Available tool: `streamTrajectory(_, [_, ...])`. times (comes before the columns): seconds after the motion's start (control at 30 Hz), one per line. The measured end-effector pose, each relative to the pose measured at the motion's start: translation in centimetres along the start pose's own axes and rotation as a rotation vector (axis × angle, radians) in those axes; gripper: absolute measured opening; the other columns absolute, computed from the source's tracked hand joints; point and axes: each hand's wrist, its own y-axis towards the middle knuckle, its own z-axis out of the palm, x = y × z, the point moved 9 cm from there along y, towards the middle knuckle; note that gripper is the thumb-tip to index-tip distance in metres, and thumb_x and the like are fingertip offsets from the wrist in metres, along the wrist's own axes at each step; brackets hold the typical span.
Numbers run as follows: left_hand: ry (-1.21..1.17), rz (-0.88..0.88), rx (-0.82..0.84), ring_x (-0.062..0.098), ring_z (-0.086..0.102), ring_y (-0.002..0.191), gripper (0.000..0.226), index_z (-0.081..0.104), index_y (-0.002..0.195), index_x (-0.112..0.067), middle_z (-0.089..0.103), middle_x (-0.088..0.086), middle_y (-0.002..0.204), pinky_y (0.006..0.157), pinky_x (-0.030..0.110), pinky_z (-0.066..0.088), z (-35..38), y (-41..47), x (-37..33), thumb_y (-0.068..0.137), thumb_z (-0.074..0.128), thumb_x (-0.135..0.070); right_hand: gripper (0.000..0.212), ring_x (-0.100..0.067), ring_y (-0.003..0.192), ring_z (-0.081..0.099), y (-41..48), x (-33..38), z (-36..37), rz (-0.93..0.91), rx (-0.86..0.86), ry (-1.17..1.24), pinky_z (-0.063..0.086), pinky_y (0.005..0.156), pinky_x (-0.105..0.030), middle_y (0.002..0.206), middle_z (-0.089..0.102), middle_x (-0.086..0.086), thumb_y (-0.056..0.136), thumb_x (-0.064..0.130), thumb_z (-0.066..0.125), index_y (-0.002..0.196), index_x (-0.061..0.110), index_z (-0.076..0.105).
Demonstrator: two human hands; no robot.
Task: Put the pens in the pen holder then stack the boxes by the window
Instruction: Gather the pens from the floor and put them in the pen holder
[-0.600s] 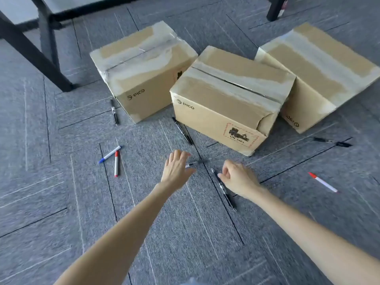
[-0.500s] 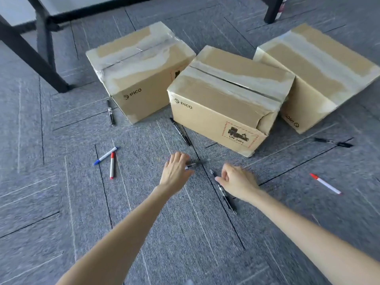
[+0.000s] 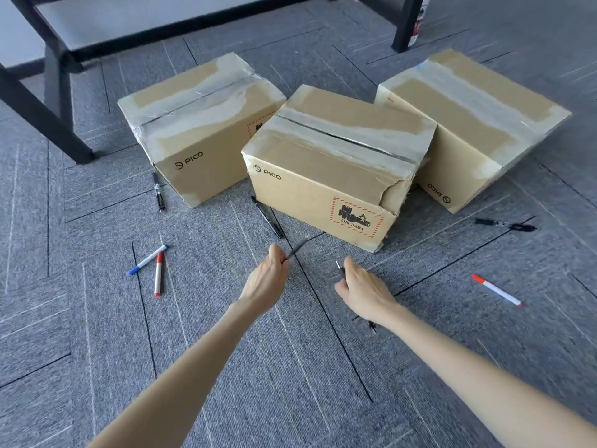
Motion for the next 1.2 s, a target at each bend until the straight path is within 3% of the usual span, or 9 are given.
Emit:
streamTrajectory(0.13, [0.031,0.043,0.011,0.012,0.037,0.045,0.024,0.038,0.124,-0.005,0.059,0.015,0.095,0.039,0.020,0.034,1.8,1.3,-2.3,0.104,0.028,-0.013,0.017,-0.006,0.046,0.040,-1.2,-5.0,-3.3,0.098,-0.112,0.014,0.028,0.040,-0.017,0.067,0.043,0.008,0.100,0.022,0.038,0.110,0.008,0.037])
streamTrajectory(0.27, [0.060,0.102,0.084,0.012,0.043,0.053,0.023,0.048,0.112,-0.007,0.057,0.004,0.088,0.048,0.030,0.048,4.5,2.4,-6.0,0.103,0.033,-0.022,0.010,-0.005,0.046,0.042,-3.4,-11.9,-6.7,0.272,-0.227,0.012,0.024,0.039,-0.017,0.065,0.049,0.005,0.097,0.021,0.045,0.096,0.013,0.037])
streamTrajectory(0.33, [0.097,0.125,0.125,0.015,0.045,0.057,0.021,0.052,0.102,-0.010,0.057,0.004,0.084,0.054,0.035,0.052,5.7,2.9,-7.7,0.102,0.037,-0.025,0.012,-0.011,0.054,0.051,-4.3,-14.9,-8.0,0.336,-0.272,-0.028,0.029,0.041,-0.017,0.077,0.058,0.000,0.093,0.018,0.053,0.096,0.012,0.044])
streamTrajectory(0.43, [0.099,0.156,0.188,0.027,0.056,0.063,0.024,0.054,0.096,-0.012,0.059,0.005,0.085,0.061,0.043,0.055,7.4,3.5,-10.3,0.101,0.037,-0.029,0.026,-0.024,0.074,0.067,-5.4,-18.5,-9.3,0.417,-0.264,-0.170,0.054,0.057,-0.031,0.105,0.063,-0.010,0.087,0.016,0.060,0.110,0.006,0.051])
streamTrajectory(0.57, [0.102,0.214,0.211,0.020,0.056,0.080,0.027,0.056,0.103,-0.007,0.056,0.002,0.096,0.074,0.032,0.053,8.8,3.8,-13.5,0.101,0.038,-0.027,0.057,-0.024,0.085,0.068,-7.6,-22.4,-10.4,0.539,-0.213,-0.346,0.056,0.064,-0.031,0.129,0.048,-0.014,0.081,0.026,0.069,0.128,0.005,0.045])
streamTrajectory(0.73, [0.152,0.323,0.190,0.013,0.049,0.081,0.039,0.054,0.104,-0.008,0.050,-0.003,0.094,0.075,0.024,0.044,9.5,3.8,-16.0,0.098,0.027,-0.036,0.050,-0.019,0.089,0.064,-8.2,-24.9,-9.8,0.504,-0.220,-0.416,0.058,0.065,-0.024,0.125,0.048,-0.015,0.087,0.026,0.063,0.128,0.001,0.047])
streamTrajectory(0.83, [0.170,0.335,0.168,0.012,0.050,0.080,0.044,0.054,0.101,-0.008,0.051,-0.003,0.093,0.077,0.026,0.047,9.7,4.2,-16.0,0.094,0.024,-0.040,0.041,-0.018,0.083,0.066,-7.4,-24.9,-9.8,0.434,-0.198,-0.446,0.058,0.062,-0.023,0.122,0.055,-0.020,0.093,0.022,0.054,0.127,0.000,0.047])
streamTrajectory(0.97, [0.156,0.321,0.168,0.014,0.052,0.083,0.044,0.054,0.100,-0.009,0.053,-0.002,0.093,0.079,0.030,0.050,10.4,4.5,-15.6,0.094,0.026,-0.041,0.029,-0.018,0.064,0.056,-5.6,-23.7,-11.0,0.321,-0.247,-0.404,0.049,0.052,-0.023,0.096,0.064,-0.014,0.095,0.011,0.044,0.123,0.001,0.041])
streamTrajectory(1.2, [0.137,0.293,0.170,0.014,0.058,0.082,0.038,0.055,0.108,-0.011,0.056,-0.004,0.095,0.076,0.031,0.054,11.0,5.0,-15.1,0.097,0.032,-0.039,0.043,-0.019,0.064,0.061,-0.5,-26.1,-14.1,0.393,-0.242,-0.544,0.053,0.053,-0.026,0.096,0.064,-0.014,0.090,-0.002,0.049,0.132,-0.002,0.041])
